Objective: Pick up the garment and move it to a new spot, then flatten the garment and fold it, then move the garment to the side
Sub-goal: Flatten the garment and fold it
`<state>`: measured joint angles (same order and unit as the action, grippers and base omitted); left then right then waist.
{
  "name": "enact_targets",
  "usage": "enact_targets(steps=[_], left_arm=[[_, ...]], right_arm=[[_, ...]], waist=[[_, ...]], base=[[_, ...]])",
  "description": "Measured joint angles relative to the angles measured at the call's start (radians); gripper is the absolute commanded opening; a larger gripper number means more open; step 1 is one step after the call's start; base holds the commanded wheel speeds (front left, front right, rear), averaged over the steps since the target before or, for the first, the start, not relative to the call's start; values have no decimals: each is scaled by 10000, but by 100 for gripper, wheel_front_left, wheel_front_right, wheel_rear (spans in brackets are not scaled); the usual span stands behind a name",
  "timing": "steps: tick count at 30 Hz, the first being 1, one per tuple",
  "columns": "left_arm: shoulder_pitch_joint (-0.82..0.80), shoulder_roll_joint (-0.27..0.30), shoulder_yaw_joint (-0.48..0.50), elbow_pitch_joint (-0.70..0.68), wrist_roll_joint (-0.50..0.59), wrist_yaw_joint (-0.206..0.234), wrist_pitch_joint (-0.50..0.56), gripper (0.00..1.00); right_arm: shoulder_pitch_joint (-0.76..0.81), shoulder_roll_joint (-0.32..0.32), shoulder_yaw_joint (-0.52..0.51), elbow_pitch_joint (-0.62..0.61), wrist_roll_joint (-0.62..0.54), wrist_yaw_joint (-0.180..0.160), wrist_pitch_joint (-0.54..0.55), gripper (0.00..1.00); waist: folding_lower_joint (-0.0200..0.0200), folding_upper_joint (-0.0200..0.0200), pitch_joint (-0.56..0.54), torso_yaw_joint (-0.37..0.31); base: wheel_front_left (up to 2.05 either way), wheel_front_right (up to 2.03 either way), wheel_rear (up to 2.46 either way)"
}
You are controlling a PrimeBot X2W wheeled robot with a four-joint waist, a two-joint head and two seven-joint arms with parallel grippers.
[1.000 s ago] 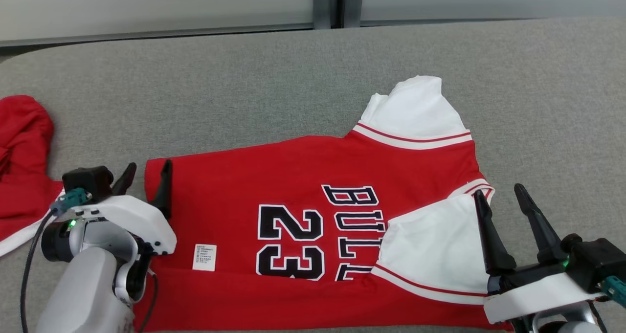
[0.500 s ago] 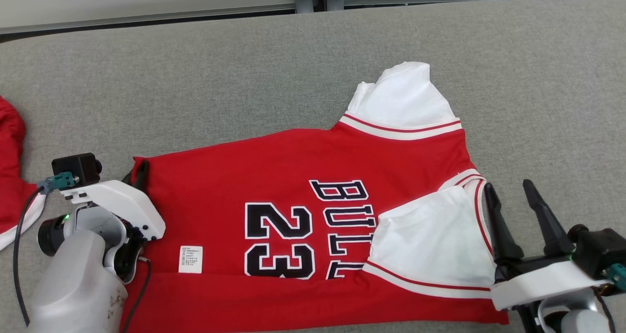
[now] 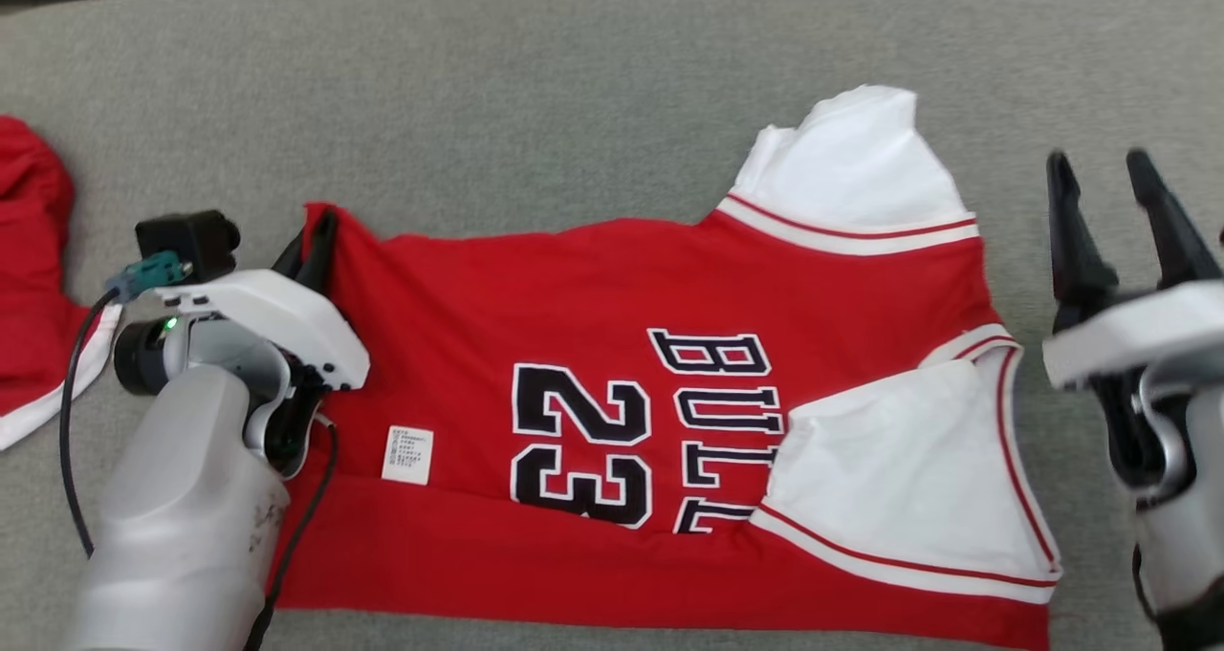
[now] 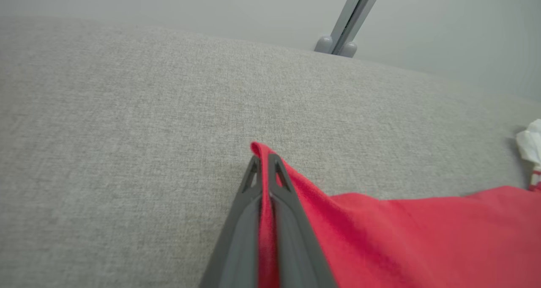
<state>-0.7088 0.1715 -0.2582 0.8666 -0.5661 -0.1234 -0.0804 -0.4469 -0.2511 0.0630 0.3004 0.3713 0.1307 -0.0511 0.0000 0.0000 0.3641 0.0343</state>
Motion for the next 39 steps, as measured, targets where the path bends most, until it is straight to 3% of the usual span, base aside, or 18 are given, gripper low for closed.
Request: enact_targets(steps=[5, 10, 17, 18, 19, 20, 21, 27, 39], left_arm=[[-298, -184, -186, -75, -2, -4, -107, 0], [-741, -451, -537, -113, -50, -38, -314, 0], [-969, -575, -786, 2, -261, -65, -523, 0], [-981, -585, -828, 15, -267, -67, -539, 0], [-989, -587, -869, 31, -332, -67, -571, 0], [-991, -579, -911, 48, -380, -67, -623, 0], [-992, -566, -951, 65, -418, -67, -650, 0], [-970, -322, -1083, 123, -610, -73, -918, 0], [-310, 355, -1137, -675, -949, -69, -1047, 0]], right_arm=[[-1593, -251, 566, 1116, 251, 2, 326, 100], [-3518, -598, 1551, 3089, 587, 2, 1093, 100], [-4589, -690, 2426, 4592, 903, 2, 1603, 100], [-4662, -715, 2554, 4752, 997, 2, 1691, 88], [-4724, -727, 2677, 4857, 1083, 2, 1685, 47], [-4783, -742, 2777, 4930, 1183, 2, 1649, 30], [-4827, -769, 2892, 4964, 1271, 2, 1638, 0], [-4823, -959, 3448, 4773, 1990, 2, 851, 0], [-3821, -1599, 3856, 3104, 2579, 2, -802, 0]], waist=[[0, 0, 425, 352], [0, 0, 977, 883], [0, 0, 1320, 1216], [0, 0, 1342, 1238], [0, 0, 1354, 1246], [0, 0, 1351, 1241], [0, 0, 1344, 1230], [0, 0, 1215, 1099], [0, 0, 364, 795]], base=[[0, 0, 0], [0, 0, 0], [0, 0, 0], [0, 0, 0], [0, 0, 0], [0, 0, 0], [0, 0, 0], [0, 0, 0], [0, 0, 0]])
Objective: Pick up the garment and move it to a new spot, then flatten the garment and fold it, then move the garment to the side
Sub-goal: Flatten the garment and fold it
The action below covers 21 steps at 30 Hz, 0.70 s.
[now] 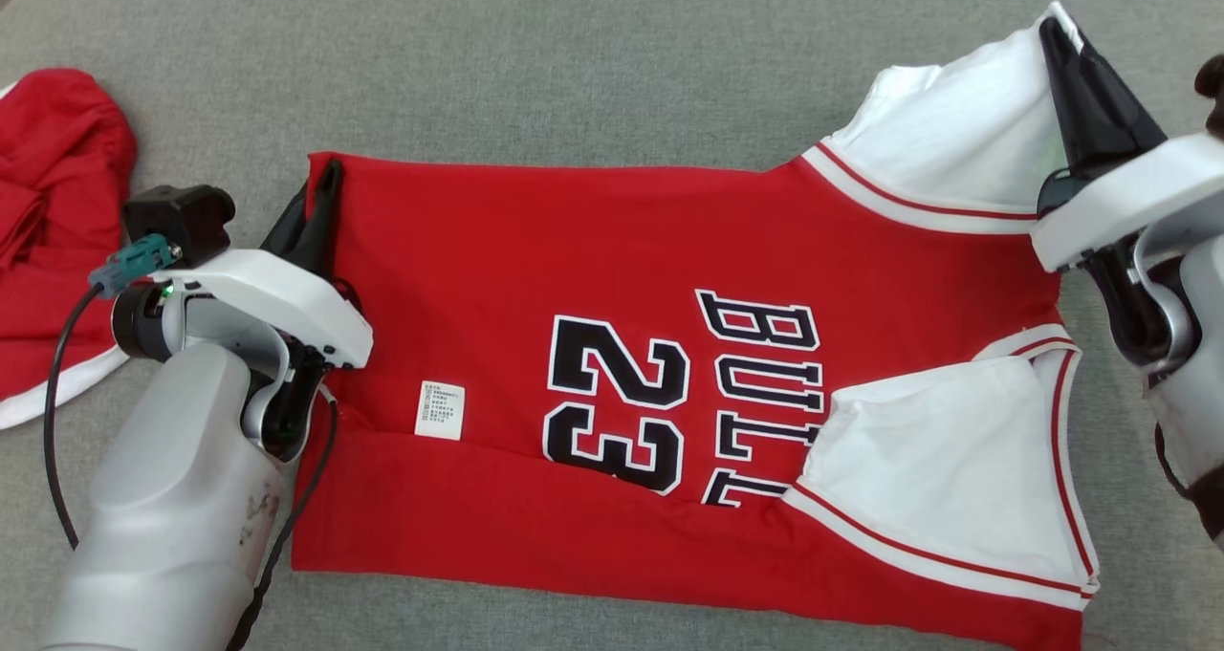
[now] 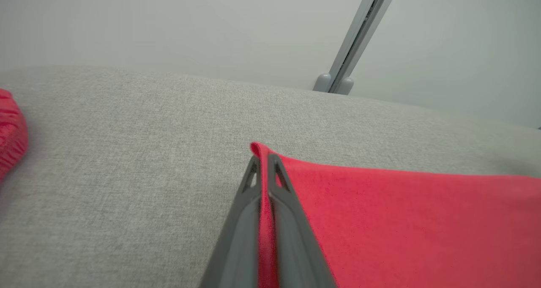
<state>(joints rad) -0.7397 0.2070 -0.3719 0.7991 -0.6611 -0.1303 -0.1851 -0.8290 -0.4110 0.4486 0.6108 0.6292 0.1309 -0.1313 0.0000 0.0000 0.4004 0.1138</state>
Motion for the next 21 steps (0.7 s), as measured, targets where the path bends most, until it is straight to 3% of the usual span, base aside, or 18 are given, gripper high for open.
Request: enact_targets(steps=[10, 13, 21], left_arm=[[1466, 366, 25, -1076, -378, 109, 619, 0], [2666, 686, 136, -1877, -637, 303, 763, 0], [4006, 1168, 186, -3421, -734, 418, 608, 0]], right_arm=[[2911, 12, -65, -2186, 4, 0, -364, 0], [5198, 468, -483, -3068, 198, 0, -360, 0], [7168, 1032, -1469, -4006, 169, 0, -222, 0]], waist=[[0, 0, -746, -363], [0, 0, -1177, -604], [-1, 0, -1600, -788]], base=[[0, 0, 0], [0, 0, 0], [0, 0, 0]])
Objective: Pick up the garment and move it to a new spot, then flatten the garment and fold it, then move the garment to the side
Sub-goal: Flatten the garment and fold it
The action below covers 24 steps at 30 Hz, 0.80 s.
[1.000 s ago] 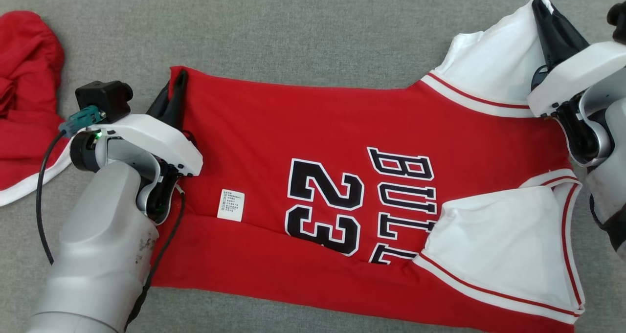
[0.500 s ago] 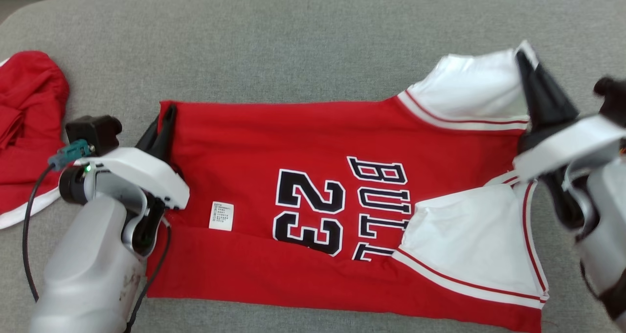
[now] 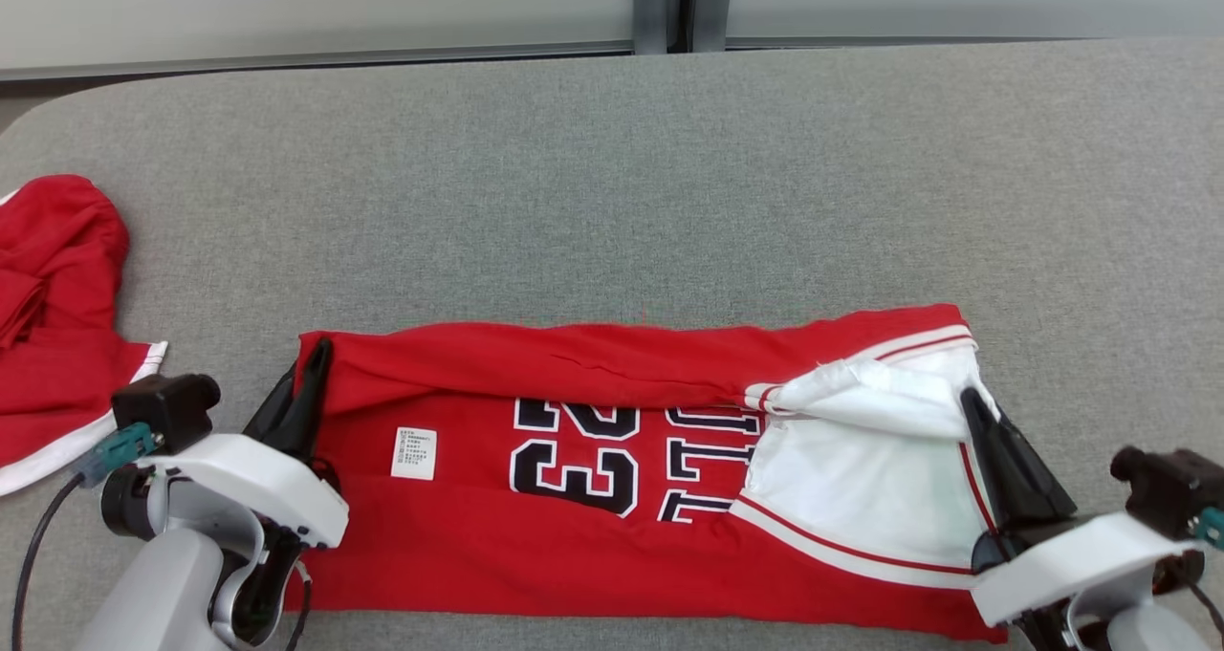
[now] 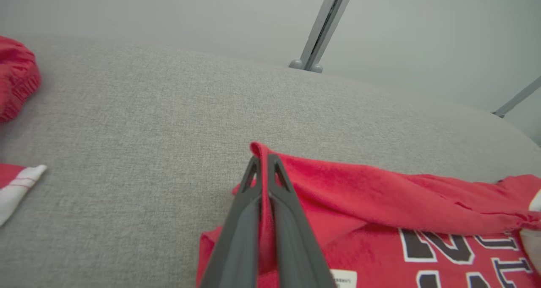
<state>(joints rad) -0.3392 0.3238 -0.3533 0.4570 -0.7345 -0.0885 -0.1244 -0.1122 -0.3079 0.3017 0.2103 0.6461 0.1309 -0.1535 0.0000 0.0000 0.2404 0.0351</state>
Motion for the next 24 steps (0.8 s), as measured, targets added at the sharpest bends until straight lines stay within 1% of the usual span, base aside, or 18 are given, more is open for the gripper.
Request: enact_targets(steps=[2, 3, 4, 5, 7, 8, 9, 10, 11, 12, 13, 14, 17, 20, 24], left_arm=[[241, 165, 23, -380, 75, 111, -54, 0], [368, 226, 33, -545, 69, 167, -35, 5], [517, 278, 35, -685, 50, 188, 36, 8], [675, 318, 15, -796, 44, 207, 115, 13], [973, 359, -6, -924, -81, 274, 337, 27], [1126, 380, -33, -963, -119, 282, 468, 41], [1278, 384, -44, -984, -182, 301, 546, 75], [1415, 362, -48, -1003, -247, 349, 583, 100], [1546, 357, -38, -1034, -295, 384, 581, 100], [1660, 351, -12, -1055, -313, 456, 516, 100], [1748, 339, -6, -1057, -313, 522, 489, 100], [1853, 332, 12, -1060, -313, 594, 426, 100], [2127, 314, 165, -1200, -134, 945, -188, 100], [2336, 213, 391, -1576, 203, 1390, -941, 100], [2627, 13, 715, -2464, 959, 2048, -1317, 100]], right_arm=[[380, 140, -232, -226, -111, 0, 140, 0], [565, 207, -290, -326, -180, 0, 234, 0], [737, 299, -355, -408, -240, 0, 320, 0], [884, 389, -395, -468, -278, 0, 414, 0], [1152, 535, -470, -591, -410, 0, 529, 0], [1264, 610, -518, -616, -493, 0, 621, 0], [1376, 683, -539, -621, -564, 0, 688, 2], [1507, 761, -556, -617, -612, 0, 775, 33], [1618, 823, -546, -616, -721, 0, 851, 47], [1729, 890, -554, -614, -811, 0, 928, 66], [1819, 947, -568, -581, -878, 0, 980, 89], [1894, 988, -560, -577, -984, 0, 1037, 100], [1972, 1078, -754, -656, -1461, 0, 882, 100], [1970, 1271, -1174, -997, -2054, 0, 598, 100], [1945, 1438, -1749, -1632, -2725, 0, 476, 100]], waist=[[0, 0, -81, -10], [0, 0, -120, -15], [0, 0, -155, -16], [1, 0, -186, -18], [0, 0, -235, -31], [0, 0, -246, -47], [0, 0, -259, -61], [0, 0, -278, -70], [0, 0, -287, -88], [0, 0, -294, -102], [0, 0, -306, -112], [0, 0, -326, -128], [0, 0, -392, -174], [0, 0, -497, -220], [0, 0, -714, -242]], base=[[0, 0, 0], [0, 0, 0], [0, 0, 0], [0, 0, 0], [0, 0, 0], [0, 0, 0], [0, 0, 0], [0, 0, 0], [0, 0, 0], [0, 0, 0], [0, 0, 0], [0, 0, 0], [0, 0, 0], [0, 0, 0], [0, 0, 0]])
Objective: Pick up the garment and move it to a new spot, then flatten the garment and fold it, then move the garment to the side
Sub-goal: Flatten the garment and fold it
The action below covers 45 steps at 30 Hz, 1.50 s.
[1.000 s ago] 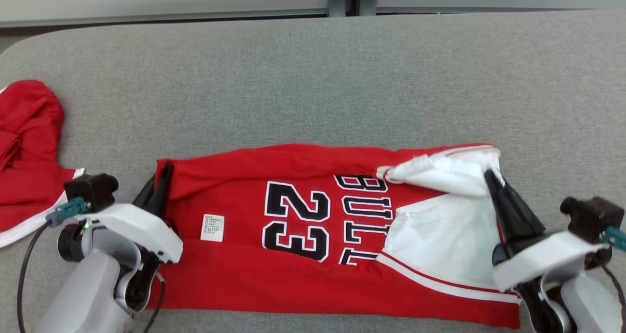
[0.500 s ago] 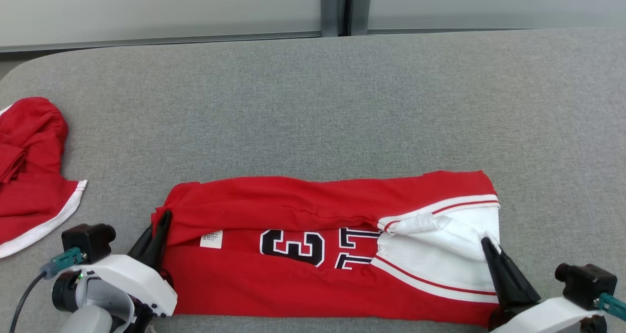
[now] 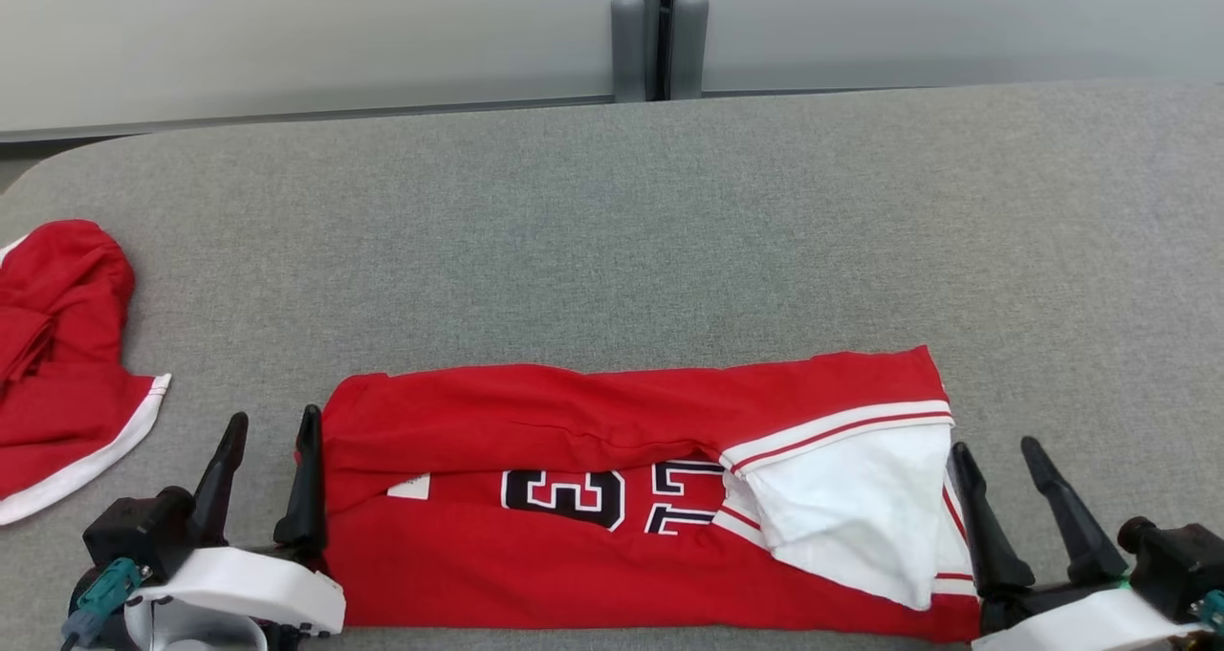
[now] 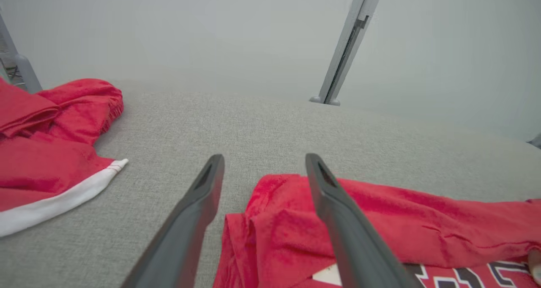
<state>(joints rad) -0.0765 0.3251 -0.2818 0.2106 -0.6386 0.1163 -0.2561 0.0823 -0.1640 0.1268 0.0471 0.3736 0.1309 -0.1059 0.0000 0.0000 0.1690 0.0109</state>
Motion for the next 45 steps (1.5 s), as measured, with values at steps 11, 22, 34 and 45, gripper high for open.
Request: enact_targets(steps=[11, 22, 34, 45], left_arm=[[943, -562, 571, -1877, 1699, 420, -56, 100], [1729, -552, 314, -1770, 2182, 537, 8, 100], [1711, -428, 268, -1714, 2199, 621, 92, 100], [791, -579, -42, -1584, 2353, 477, 84, 100]], right_arm=[[-17, 184, -656, -1536, -1331, 0, 581, 100], [615, 360, -579, -1695, -1469, 0, 1035, 100], [709, 330, -623, -1528, -1377, 0, 1120, 100], [231, -42, -878, 955, -1524, 0, 1041, 100]], waist=[[0, 0, -711, -17], [0, 0, -1382, -5], [0, 0, -1429, 3], [0, 0, -967, 547]], base=[[0, 0, 0], [0, 0, 0], [0, 0, 0], [0, 0, 0]])
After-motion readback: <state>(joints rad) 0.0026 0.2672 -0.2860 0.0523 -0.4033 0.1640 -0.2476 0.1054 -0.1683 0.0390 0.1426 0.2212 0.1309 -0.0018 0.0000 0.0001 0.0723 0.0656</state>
